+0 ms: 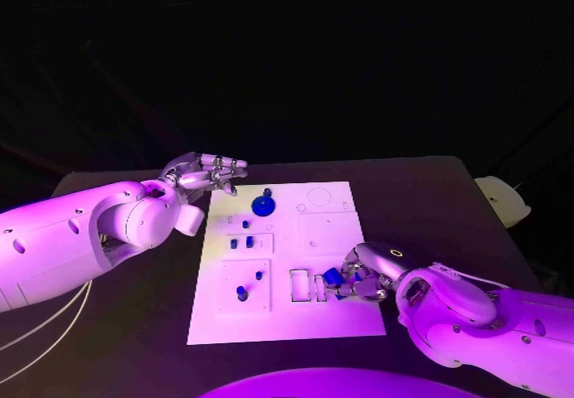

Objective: Assemble the parts on the task board

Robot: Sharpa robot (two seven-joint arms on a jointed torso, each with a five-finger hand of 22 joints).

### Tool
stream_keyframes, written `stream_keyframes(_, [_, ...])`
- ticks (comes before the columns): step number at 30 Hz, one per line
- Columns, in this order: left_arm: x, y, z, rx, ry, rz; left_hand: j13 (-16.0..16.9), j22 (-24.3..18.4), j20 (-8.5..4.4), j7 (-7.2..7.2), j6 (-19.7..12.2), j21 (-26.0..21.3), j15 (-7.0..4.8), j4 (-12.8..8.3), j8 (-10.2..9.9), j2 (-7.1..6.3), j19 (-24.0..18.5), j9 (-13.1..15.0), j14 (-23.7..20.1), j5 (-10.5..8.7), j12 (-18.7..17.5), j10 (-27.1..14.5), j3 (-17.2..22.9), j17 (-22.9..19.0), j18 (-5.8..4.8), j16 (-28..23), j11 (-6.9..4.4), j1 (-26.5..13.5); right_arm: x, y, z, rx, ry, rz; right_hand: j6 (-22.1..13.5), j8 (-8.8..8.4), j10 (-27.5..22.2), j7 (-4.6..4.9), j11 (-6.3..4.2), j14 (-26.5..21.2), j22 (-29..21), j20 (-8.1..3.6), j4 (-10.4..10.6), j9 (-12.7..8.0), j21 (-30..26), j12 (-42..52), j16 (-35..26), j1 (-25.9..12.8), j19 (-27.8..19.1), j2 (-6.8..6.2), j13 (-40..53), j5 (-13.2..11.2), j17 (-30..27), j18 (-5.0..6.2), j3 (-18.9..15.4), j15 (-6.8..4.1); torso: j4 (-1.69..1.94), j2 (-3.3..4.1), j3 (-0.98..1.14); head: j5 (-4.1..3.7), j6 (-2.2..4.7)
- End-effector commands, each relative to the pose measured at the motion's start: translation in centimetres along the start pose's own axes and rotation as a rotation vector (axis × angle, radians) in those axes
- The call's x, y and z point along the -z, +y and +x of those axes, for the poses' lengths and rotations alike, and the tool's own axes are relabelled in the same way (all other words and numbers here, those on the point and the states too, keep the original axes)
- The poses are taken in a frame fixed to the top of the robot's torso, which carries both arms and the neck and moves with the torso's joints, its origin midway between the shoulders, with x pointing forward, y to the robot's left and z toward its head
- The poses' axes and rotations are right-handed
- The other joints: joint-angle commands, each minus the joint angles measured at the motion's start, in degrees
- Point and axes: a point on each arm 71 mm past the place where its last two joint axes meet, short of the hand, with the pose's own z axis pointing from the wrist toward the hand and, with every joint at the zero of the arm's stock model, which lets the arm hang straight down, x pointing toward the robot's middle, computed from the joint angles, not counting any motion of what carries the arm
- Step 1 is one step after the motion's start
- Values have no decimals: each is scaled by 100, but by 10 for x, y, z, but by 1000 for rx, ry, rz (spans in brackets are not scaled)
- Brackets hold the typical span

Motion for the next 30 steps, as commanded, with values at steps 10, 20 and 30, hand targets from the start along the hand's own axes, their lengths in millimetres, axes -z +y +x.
stream_keyframes(10, [1, -1, 2, 4, 19, 7, 8, -5, 19, -11, -33, -23, 7, 1, 1, 52, -9, 6, -16, -33, 25, -31, -20, -5, 79, -35, 9, -7, 5, 1, 4, -35, -16, 20, 41, 44, 90, -77, -37, 458, 1351, -76, -21, 115, 130, 88, 72, 210, 384, 218, 271, 455, 799, -93, -42, -32, -8, -2, 1, -1, 17])
stream_keyframes(20, [0, -1, 3, 5, 21, 8, 8, -9, 20, -10, -36, -28, 8, 5, 1, 55, -9, 5, -15, -32, 28, -37, -23, -7, 79, -36, 9, -15, 15, 17, -14, -105, -100, -23, 90, 80, 140, -103, -60, 470, 1376, -89, -15, 173, 224, 145, 100, 260, 422, 255, 352, 588, 856, -113, -70, -48, 0, 0, 1, -10, 42])
stream_keyframes(30, [-1, -1, 4, 5, 23, 8, 8, -9, 20, -10, -36, -28, 8, 5, 1, 55, -9, 5, -15, -32, 28, -37, -23, -7, 79, -36, 9, -15, 10, 31, -12, -130, -71, -49, 115, 96, 152, -116, -71, 474, 1384, -99, 1, 207, 253, 148, 111, 227, 433, 316, 366, 644, 876, -119, -92, -59, 3, 5, -1, 19, 22])
